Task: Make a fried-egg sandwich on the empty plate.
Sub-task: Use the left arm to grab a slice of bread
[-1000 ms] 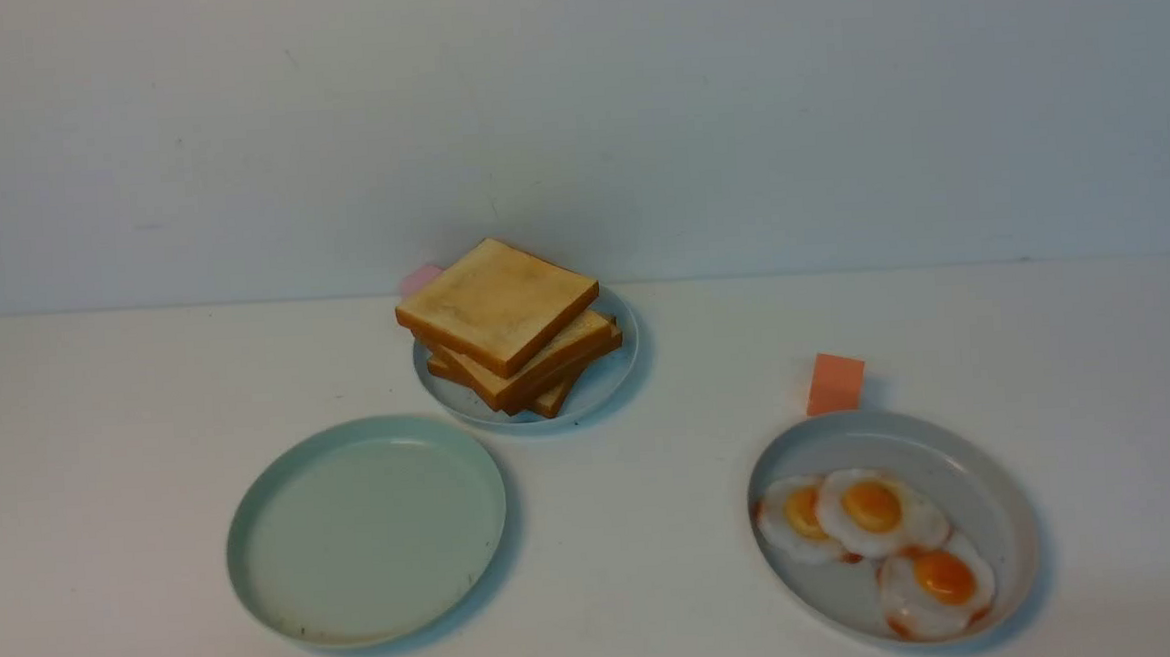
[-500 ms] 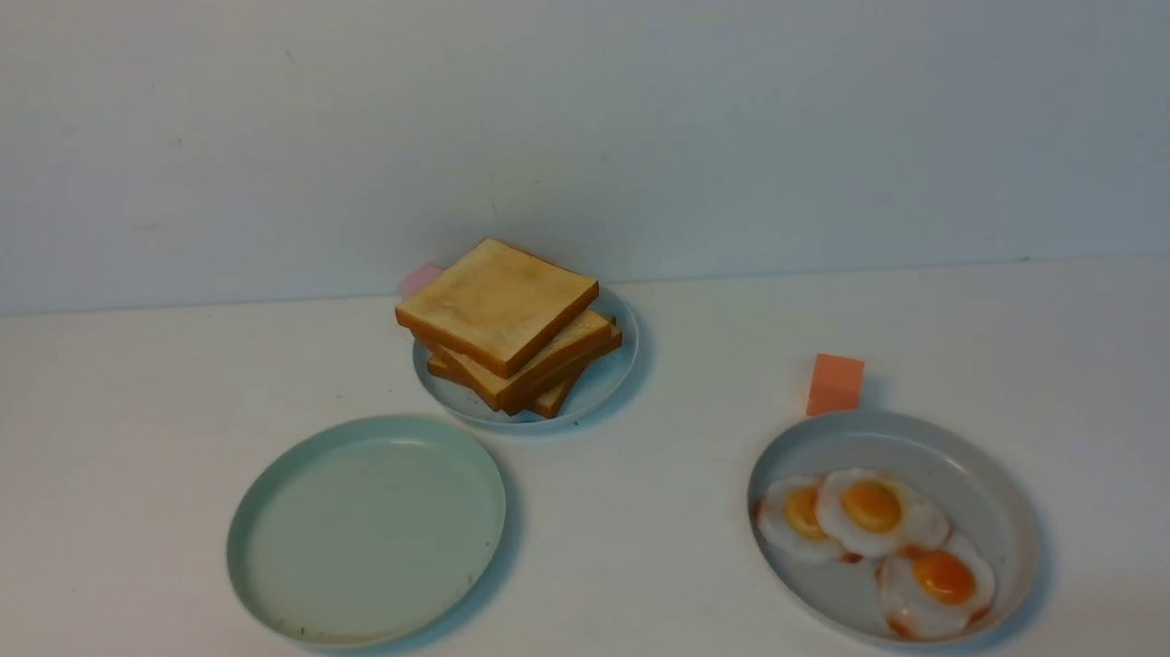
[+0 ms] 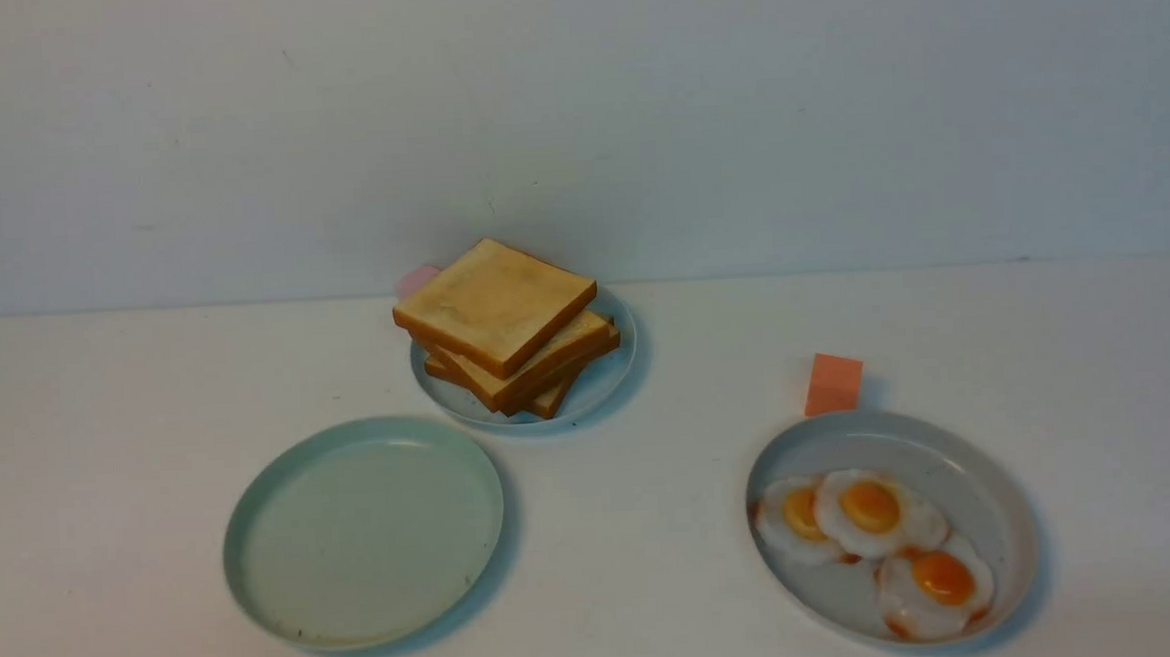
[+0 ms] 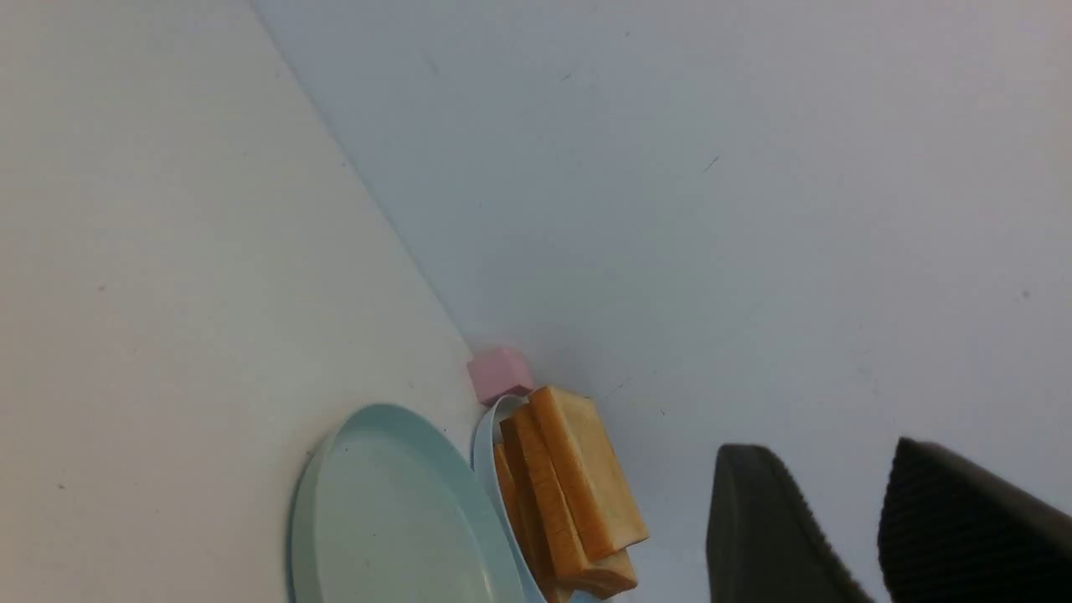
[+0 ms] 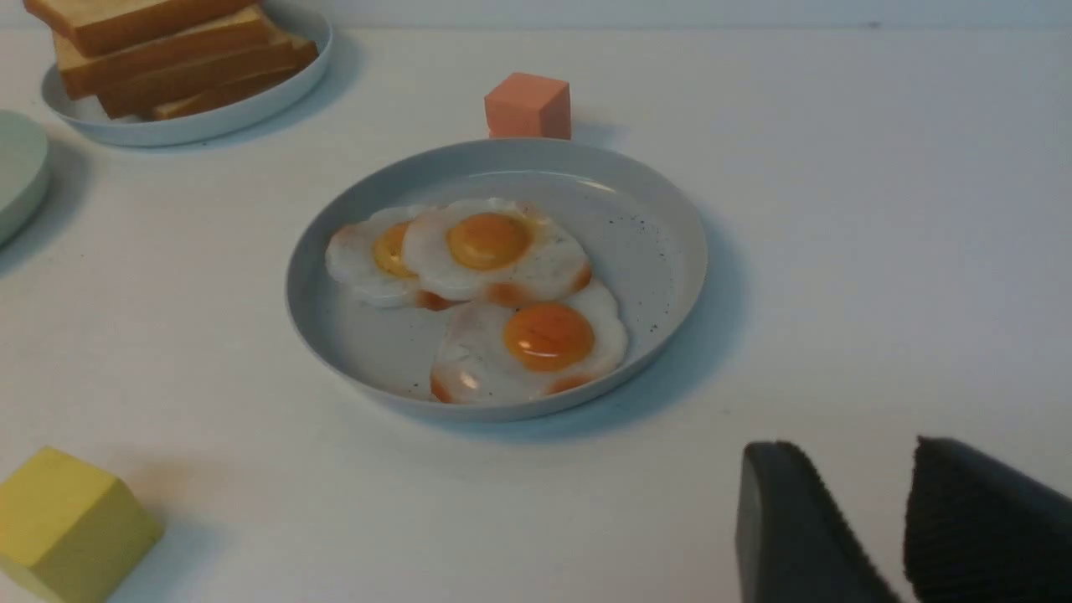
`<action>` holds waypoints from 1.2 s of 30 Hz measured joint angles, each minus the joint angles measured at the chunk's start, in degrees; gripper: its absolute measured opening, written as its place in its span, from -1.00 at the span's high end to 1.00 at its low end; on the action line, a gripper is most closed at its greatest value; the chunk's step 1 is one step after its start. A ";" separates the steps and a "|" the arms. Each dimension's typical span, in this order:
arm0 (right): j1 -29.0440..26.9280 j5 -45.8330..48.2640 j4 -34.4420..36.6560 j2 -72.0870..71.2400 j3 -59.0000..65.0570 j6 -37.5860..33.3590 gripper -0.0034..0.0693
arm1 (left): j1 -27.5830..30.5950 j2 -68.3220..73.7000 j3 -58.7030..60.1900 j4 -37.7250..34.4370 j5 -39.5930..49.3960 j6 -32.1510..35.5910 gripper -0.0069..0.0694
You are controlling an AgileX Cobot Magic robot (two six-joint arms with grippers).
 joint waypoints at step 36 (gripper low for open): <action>0.00 -16.92 35.05 0.00 0.51 10.58 0.24 | -21.63 63.27 -50.32 -0.57 43.33 48.95 0.85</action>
